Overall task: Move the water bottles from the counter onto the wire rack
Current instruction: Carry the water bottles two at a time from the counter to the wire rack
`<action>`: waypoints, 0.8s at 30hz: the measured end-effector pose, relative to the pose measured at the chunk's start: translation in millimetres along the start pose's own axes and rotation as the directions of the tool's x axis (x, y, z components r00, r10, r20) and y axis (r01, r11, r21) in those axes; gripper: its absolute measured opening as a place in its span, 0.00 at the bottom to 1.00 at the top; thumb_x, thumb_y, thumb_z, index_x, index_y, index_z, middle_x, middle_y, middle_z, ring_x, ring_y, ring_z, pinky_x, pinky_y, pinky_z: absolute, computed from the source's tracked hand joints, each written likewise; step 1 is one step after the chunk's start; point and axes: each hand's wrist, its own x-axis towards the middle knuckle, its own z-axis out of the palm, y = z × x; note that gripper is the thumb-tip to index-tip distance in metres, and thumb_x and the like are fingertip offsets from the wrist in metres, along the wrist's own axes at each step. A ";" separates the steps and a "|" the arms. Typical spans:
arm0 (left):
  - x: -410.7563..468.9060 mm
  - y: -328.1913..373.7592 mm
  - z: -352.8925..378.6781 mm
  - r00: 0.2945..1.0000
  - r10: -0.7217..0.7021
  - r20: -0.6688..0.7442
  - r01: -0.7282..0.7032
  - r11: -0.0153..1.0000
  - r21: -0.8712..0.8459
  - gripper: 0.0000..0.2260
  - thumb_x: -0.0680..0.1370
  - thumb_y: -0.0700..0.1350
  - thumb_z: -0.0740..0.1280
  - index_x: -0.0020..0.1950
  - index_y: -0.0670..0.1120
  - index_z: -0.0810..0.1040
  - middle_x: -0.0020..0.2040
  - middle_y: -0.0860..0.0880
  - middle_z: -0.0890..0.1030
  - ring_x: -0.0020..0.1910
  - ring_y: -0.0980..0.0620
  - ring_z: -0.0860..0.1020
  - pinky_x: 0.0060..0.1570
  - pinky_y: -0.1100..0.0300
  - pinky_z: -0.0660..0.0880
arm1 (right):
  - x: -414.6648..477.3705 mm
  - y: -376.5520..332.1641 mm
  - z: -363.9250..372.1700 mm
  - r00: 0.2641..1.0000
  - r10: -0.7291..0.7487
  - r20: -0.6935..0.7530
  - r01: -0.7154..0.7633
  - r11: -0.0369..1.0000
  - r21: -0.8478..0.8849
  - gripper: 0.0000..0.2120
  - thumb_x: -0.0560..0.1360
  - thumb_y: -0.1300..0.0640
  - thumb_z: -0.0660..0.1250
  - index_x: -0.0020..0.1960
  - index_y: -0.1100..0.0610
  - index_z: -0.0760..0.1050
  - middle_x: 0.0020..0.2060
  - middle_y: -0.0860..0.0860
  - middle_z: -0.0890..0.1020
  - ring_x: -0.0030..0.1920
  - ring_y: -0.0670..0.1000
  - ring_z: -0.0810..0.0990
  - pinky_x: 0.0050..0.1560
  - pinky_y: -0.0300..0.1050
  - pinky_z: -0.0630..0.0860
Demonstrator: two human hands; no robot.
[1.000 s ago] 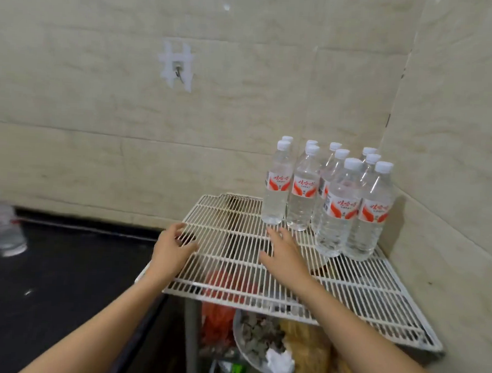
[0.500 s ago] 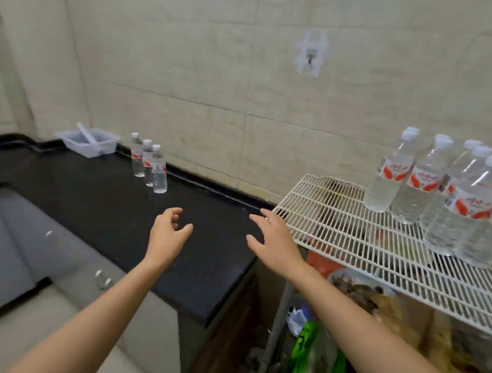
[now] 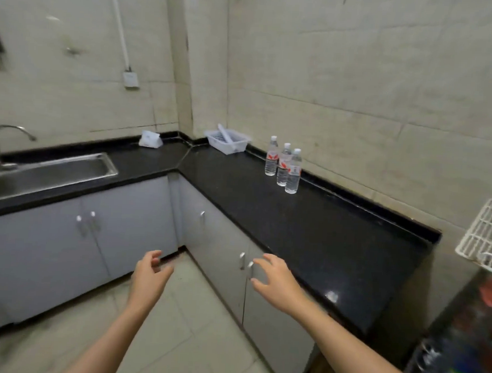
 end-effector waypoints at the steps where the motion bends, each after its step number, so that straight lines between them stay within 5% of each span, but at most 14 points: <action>1: 2.3 -11.0 -7.4 1.000 -0.023 -0.006 0.023 1.000 0.003 0.19 0.73 0.38 0.66 0.63 0.39 0.70 0.61 0.37 0.73 0.51 0.44 0.73 0.56 0.51 0.70 | 6.7 -8.2 11.0 0.999 -0.013 0.032 0.013 1.000 -0.006 0.23 0.77 0.53 0.60 0.71 0.54 0.63 0.74 0.54 0.59 0.74 0.52 0.57 0.71 0.42 0.55; 12: 86.1 -72.8 -15.0 0.985 -0.170 -0.018 0.170 0.985 -0.017 0.16 0.73 0.38 0.66 0.60 0.41 0.72 0.58 0.40 0.75 0.50 0.46 0.73 0.48 0.57 0.68 | 119.6 -24.9 81.4 0.985 -0.029 0.168 0.019 0.998 0.065 0.24 0.76 0.53 0.61 0.71 0.55 0.63 0.72 0.53 0.62 0.72 0.51 0.60 0.70 0.40 0.55; 24: 264.2 -58.5 -8.8 0.965 -0.207 -0.161 0.198 0.978 -0.073 0.13 0.73 0.37 0.66 0.58 0.38 0.74 0.51 0.44 0.75 0.50 0.48 0.73 0.52 0.59 0.67 | 338.4 -37.5 98.7 0.984 -0.031 0.178 -0.011 0.974 0.226 0.21 0.76 0.57 0.63 0.67 0.61 0.67 0.67 0.57 0.70 0.69 0.53 0.67 0.66 0.39 0.61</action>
